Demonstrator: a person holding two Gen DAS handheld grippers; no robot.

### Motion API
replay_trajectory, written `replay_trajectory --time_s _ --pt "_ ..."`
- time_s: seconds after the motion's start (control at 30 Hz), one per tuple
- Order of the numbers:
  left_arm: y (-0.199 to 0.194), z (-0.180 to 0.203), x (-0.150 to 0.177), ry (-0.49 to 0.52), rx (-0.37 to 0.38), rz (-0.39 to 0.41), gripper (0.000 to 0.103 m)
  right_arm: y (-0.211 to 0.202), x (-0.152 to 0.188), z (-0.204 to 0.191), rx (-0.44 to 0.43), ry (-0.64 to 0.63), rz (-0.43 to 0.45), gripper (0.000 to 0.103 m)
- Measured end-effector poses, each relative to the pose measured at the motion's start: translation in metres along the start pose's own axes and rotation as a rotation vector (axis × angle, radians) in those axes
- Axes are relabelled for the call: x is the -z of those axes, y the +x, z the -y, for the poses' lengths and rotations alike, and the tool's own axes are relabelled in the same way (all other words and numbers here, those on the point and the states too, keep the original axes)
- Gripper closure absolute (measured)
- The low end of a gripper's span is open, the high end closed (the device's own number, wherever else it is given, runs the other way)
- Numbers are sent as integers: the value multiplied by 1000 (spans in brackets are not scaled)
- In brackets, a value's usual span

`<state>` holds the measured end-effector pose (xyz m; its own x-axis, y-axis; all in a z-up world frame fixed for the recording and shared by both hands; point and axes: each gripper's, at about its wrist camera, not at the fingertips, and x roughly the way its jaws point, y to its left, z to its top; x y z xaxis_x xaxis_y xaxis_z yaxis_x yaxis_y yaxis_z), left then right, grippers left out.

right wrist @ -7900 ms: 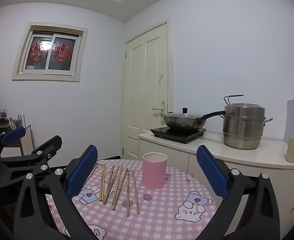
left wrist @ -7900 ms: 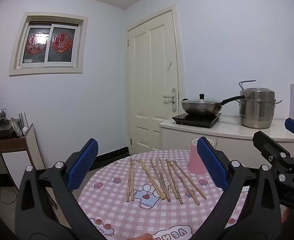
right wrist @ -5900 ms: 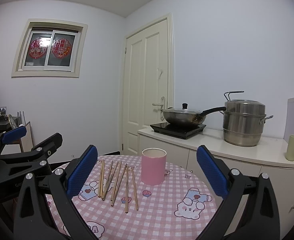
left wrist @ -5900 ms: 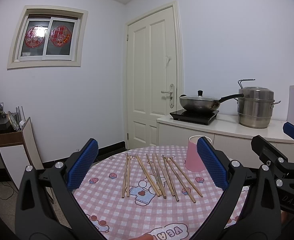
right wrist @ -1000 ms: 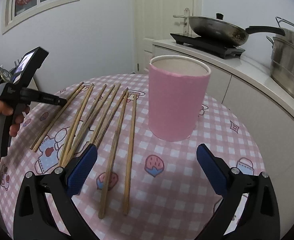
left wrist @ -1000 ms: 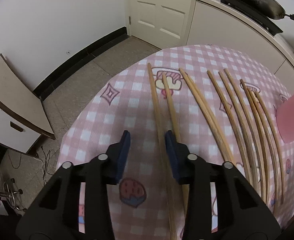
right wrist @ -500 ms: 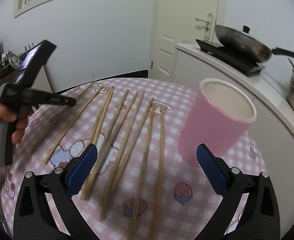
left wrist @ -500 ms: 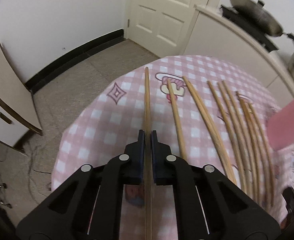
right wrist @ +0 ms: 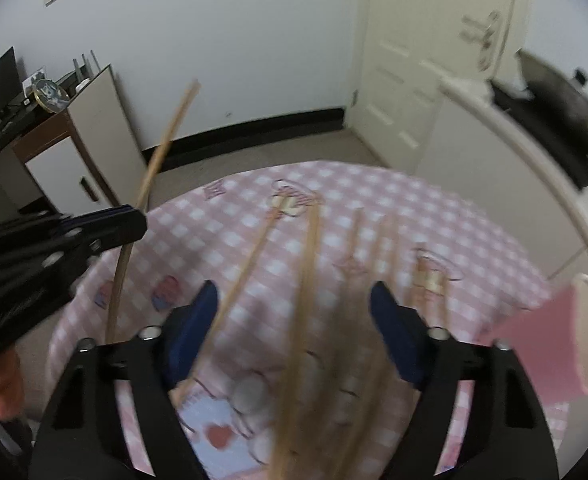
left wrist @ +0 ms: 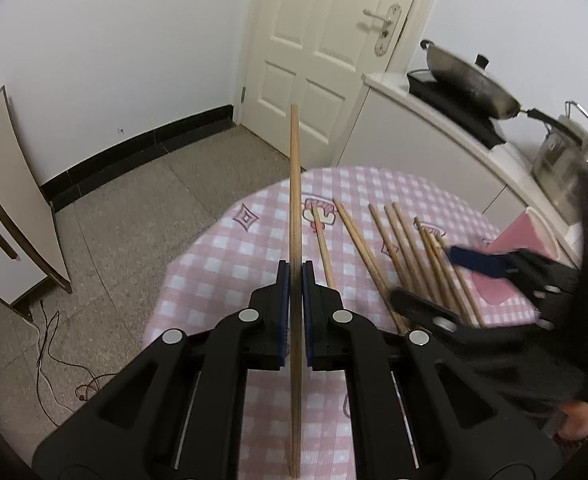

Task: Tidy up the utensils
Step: 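Lift the chopstick upright with the left tool and carry it over the pink cup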

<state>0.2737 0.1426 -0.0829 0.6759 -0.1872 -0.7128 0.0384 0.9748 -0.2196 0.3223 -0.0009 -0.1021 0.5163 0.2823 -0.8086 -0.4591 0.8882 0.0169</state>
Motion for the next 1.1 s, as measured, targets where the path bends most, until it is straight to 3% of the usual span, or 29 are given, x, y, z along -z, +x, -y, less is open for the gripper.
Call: replay_trajectory --time_s 0.07,0.13,0.2,0.3,0.47,0.5,0.53,0.63,0.8,1.1 --pt "-7 -2 -1 -8 4 12 97 14 -9 -4 -31 9 -46 47" --pt "-8 -4 -3 -15 3 19 97 27 -16 -7 -56 30 -92 64" --pt "-8 -6 -4 -25 6 20 97 36 -21 -11 -83 41 -134 73" --pt "-8 -10 -3 -34 14 21 97 47 -26 -14 -121 64 -179 78" --pt "-7 -6 -4 -23 -5 26 97 65 -33 -17 -108 80 -245 79" --pt "-8 -6 -5 -22 -3 26 97 68 -33 -17 -110 81 -253 83" --pt "-9 -6 -5 -20 -3 27 97 70 -35 -16 -107 78 -250 96" --pt "-12 -3 -9 -8 -8 36 97 69 -35 -12 -155 94 -249 98" --pt "-23 7 -15 -5 13 63 97 36 -28 3 -216 125 -145 98" --pt "-62 58 -34 54 88 174 97 -73 -15 45 -272 167 150 98"
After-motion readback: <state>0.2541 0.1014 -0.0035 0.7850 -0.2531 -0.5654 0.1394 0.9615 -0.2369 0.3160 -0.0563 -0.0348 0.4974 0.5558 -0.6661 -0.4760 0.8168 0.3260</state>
